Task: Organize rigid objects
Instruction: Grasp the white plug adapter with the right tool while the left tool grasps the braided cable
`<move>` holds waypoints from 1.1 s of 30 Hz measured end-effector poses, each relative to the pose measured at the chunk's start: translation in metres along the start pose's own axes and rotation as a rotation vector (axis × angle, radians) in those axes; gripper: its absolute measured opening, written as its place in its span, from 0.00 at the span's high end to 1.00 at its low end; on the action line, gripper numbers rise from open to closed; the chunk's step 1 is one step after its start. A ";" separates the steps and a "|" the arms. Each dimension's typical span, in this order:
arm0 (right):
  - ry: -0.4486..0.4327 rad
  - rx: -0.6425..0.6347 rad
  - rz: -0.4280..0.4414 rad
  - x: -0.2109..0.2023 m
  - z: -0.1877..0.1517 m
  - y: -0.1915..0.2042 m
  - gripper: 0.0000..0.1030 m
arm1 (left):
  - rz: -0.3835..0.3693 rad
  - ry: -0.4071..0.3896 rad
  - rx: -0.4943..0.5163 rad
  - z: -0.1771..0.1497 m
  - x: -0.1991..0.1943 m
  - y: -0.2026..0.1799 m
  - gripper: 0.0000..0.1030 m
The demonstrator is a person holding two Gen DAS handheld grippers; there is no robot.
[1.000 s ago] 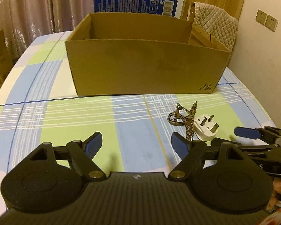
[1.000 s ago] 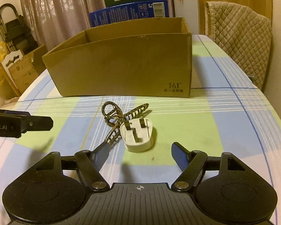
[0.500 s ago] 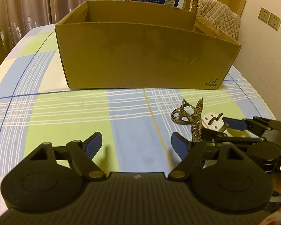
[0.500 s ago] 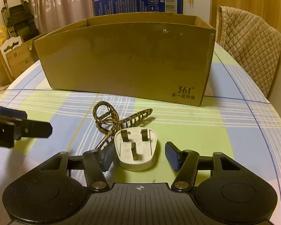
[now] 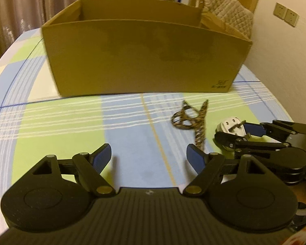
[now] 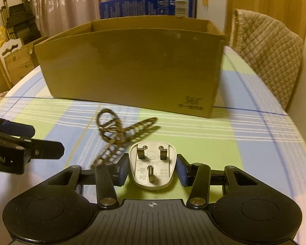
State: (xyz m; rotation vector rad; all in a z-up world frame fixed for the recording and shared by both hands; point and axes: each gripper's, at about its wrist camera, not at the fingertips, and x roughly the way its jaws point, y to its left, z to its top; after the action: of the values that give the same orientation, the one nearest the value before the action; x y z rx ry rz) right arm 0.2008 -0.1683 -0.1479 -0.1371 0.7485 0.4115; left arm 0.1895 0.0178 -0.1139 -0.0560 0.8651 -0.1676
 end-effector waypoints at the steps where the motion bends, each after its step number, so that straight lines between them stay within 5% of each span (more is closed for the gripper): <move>1: -0.002 0.008 -0.011 -0.004 0.000 -0.005 0.57 | -0.008 -0.004 0.010 0.001 0.001 -0.004 0.24; 16: -0.016 0.143 -0.077 -0.031 -0.008 -0.049 0.57 | -0.057 -0.080 0.245 0.015 0.048 -0.055 0.24; 21: -0.019 0.160 -0.083 -0.031 -0.009 -0.051 0.57 | -0.052 -0.074 0.289 0.016 0.062 -0.062 0.33; 28: -0.016 0.155 -0.084 -0.027 -0.010 -0.050 0.57 | -0.039 -0.056 0.265 0.018 0.072 -0.061 0.60; 33: 0.003 0.155 -0.080 -0.022 -0.012 -0.050 0.57 | -0.043 -0.055 0.248 0.018 0.067 -0.061 0.65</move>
State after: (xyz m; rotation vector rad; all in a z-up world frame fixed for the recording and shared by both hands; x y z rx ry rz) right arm 0.1991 -0.2242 -0.1426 -0.0225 0.7722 0.2760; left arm 0.2381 -0.0538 -0.1456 0.1517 0.7832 -0.3114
